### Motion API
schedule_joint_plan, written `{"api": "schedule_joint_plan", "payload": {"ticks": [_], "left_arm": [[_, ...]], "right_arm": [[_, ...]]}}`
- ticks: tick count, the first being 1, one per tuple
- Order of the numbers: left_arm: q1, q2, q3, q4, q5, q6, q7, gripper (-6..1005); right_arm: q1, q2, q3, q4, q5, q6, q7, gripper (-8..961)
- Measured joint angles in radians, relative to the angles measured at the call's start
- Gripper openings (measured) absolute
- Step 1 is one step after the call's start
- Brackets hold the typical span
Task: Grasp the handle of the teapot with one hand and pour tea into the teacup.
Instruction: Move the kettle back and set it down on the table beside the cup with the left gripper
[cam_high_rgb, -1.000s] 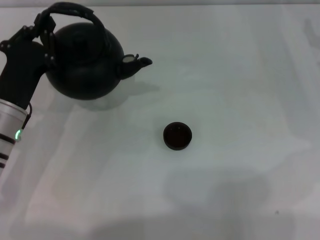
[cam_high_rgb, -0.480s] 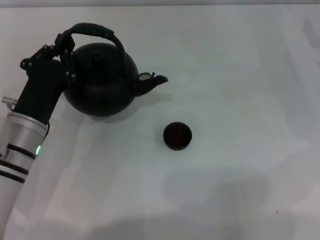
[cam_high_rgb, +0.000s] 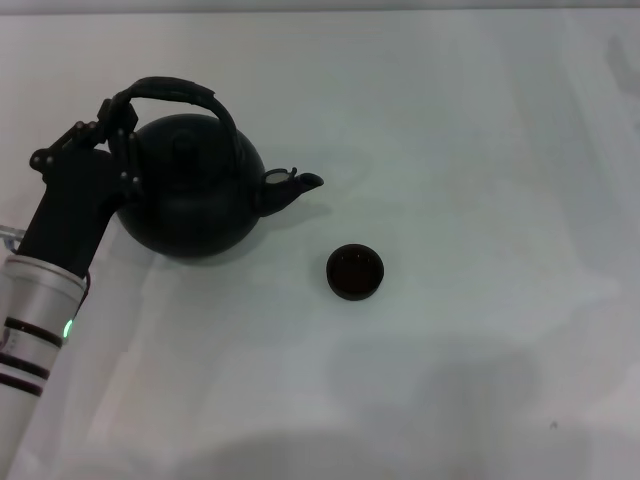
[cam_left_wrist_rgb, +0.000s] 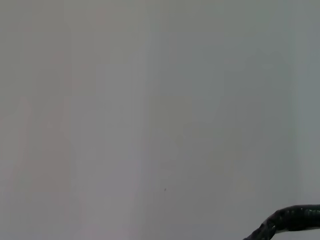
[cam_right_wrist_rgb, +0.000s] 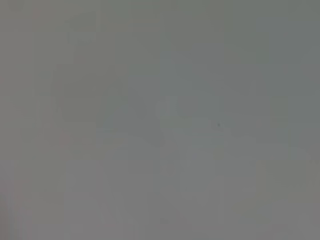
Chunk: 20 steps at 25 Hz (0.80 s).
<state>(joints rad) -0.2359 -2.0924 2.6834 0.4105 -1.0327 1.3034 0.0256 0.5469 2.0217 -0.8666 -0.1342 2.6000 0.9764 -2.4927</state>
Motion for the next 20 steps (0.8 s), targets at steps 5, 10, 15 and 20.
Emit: {"api": "schedule_joint_plan", "payload": {"ticks": [5,10,15,20], "left_arm": [[-0.006,0.001,0.000,-0.012,0.003,-0.004,0.000,106],[-0.030,0.006,-0.001,-0.029,0.001,-0.035,-0.005,107],[-0.036,0.003,0.000,-0.038,0.008,-0.040,-0.008,111],[-0.035,0.004,0.005,-0.038,0.010,-0.047,-0.017,116]], "right_arm": [[0.004,0.002,0.000,0.000,0.000,0.000,0.000,834],[0.003,0.003,0.000,0.000,0.000,0.001,0.000,834],[0.002,0.004,0.000,0.001,0.000,0.005,0.000,834],[0.003,0.005,0.000,0.001,0.000,0.005,0.000,834]]}}
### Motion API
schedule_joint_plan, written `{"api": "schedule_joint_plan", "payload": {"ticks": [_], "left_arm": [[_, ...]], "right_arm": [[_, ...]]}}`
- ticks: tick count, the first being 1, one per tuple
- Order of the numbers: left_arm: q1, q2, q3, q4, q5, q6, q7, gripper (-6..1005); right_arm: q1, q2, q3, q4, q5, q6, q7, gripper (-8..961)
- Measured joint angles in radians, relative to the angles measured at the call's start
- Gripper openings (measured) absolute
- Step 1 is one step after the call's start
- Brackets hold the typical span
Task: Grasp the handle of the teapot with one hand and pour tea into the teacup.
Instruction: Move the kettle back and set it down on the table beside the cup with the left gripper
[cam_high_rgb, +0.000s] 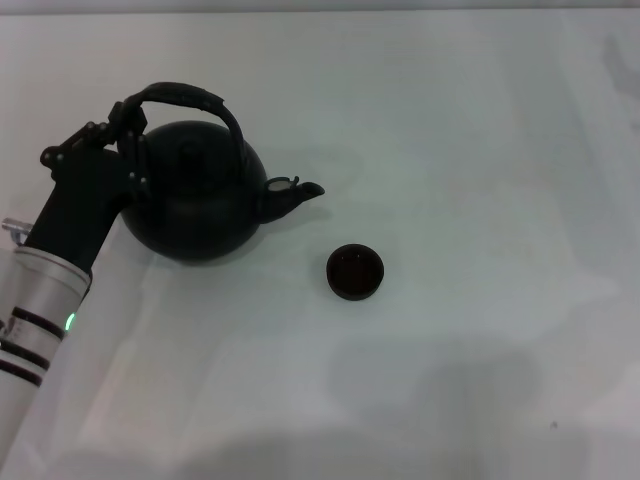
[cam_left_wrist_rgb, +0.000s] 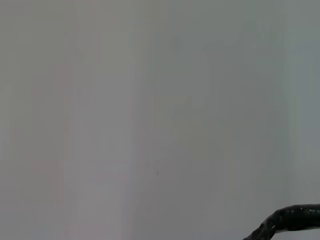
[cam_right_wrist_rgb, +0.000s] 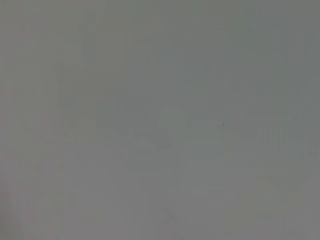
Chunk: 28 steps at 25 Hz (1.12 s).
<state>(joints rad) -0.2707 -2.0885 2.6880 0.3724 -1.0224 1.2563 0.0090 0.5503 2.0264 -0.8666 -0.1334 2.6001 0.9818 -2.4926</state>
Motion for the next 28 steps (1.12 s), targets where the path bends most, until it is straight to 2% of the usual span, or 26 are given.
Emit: {"api": "schedule_joint_plan", "payload": {"ticks": [12,18,26,28], "left_arm": [[0.000,0.002,0.022,-0.006,0.000,-0.004,-0.024,126],[-0.001,0.004,0.027,-0.013,0.002,-0.004,-0.024,198],[0.003,0.005,0.046,-0.018,0.004,0.004,-0.024,579],[0.007,0.005,0.046,-0.018,0.004,0.005,-0.025,620]], "right_arm": [[0.005,-0.001,0.000,-0.003,0.000,0.000,0.000,834],[0.004,-0.003,0.000,-0.003,0.002,0.000,0.000,834],[-0.003,-0.003,0.000,-0.006,0.001,0.000,0.000,834],[-0.003,-0.003,0.000,-0.007,0.001,0.000,0.000,834]]}}
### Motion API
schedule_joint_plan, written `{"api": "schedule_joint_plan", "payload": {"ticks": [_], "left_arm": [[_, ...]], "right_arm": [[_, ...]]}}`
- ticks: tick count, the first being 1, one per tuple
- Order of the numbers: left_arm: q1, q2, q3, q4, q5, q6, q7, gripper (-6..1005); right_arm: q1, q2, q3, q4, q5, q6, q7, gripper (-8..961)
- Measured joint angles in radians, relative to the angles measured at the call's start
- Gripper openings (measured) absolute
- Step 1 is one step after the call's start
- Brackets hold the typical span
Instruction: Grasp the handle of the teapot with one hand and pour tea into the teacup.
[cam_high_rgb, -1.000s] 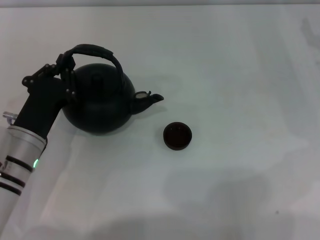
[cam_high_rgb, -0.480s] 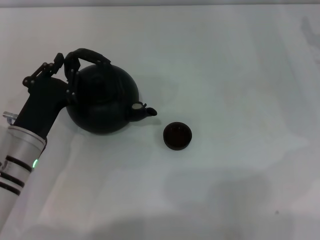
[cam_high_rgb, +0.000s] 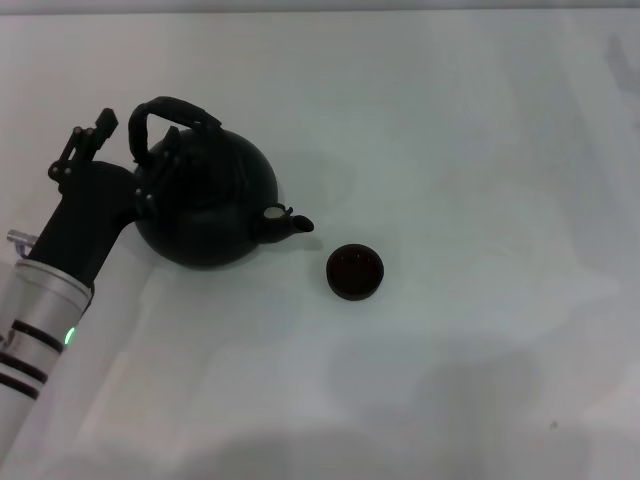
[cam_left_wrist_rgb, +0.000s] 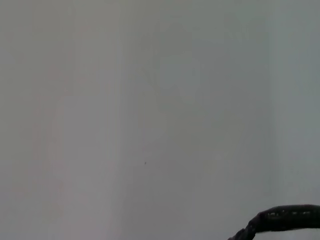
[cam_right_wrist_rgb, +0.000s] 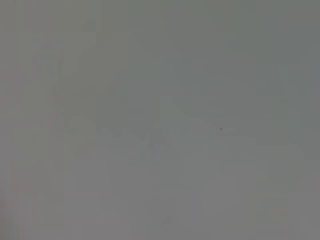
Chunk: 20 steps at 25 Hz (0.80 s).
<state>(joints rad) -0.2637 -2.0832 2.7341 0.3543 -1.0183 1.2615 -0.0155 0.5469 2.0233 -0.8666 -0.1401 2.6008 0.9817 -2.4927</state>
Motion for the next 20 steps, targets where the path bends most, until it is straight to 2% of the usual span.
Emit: {"api": "schedule_joint_plan", "payload": {"ticks": [9,15,20], "left_arm": [[0.040,0.001,0.001,-0.007,0.000,0.068,-0.026,806],[0.093,0.002,-0.007,-0.009,-0.020,0.187,-0.038,816],[0.116,0.001,-0.011,-0.018,-0.151,0.219,-0.150,807]], "right_arm": [[-0.002,-0.001,0.000,0.001,-0.001,0.000,0.000,834],[-0.006,-0.001,0.002,0.006,-0.001,0.000,-0.001,834],[-0.012,0.000,-0.002,0.007,-0.001,0.000,-0.004,834]]}}
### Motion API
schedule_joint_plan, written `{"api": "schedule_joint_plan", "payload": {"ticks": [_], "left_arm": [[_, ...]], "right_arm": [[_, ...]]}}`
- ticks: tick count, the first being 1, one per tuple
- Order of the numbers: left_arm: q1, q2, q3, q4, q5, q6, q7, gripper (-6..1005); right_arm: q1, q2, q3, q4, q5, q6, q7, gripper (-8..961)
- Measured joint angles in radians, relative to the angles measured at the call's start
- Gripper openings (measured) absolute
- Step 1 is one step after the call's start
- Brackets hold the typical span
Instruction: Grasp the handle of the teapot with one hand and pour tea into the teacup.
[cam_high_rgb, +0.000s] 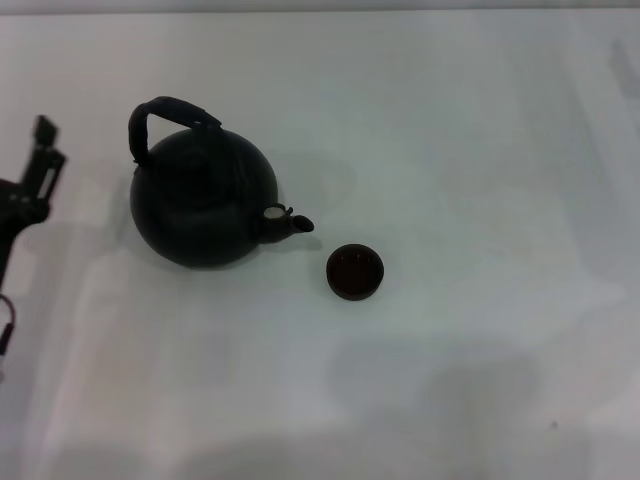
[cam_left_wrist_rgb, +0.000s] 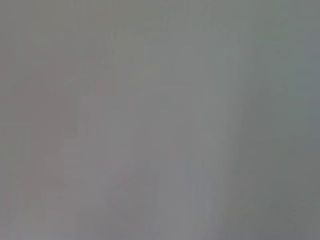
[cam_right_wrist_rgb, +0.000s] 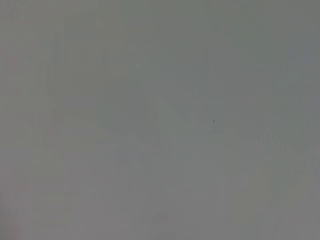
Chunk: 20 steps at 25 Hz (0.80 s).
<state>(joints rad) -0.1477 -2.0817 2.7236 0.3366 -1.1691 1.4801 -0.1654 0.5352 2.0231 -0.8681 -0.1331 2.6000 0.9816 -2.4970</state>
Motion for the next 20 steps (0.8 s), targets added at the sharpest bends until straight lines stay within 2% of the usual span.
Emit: {"api": "schedule_joint_plan", "payload": {"ticks": [8,14,20], "left_arm": [[-0.016,0.001,-0.001,-0.047,-0.151,0.001,-0.067,803],[-0.050,0.002,-0.001,-0.092,-0.251,-0.018,-0.147,803],[-0.096,0.004,-0.001,-0.156,-0.260,-0.081,-0.219,802]], "right_arm": [[-0.028,0.003,-0.037,0.006,0.000,0.034,0.000,834],[-0.057,0.003,-0.114,0.022,-0.001,0.074,-0.009,834],[-0.090,0.005,-0.136,0.070,-0.001,0.110,-0.009,834]]}}
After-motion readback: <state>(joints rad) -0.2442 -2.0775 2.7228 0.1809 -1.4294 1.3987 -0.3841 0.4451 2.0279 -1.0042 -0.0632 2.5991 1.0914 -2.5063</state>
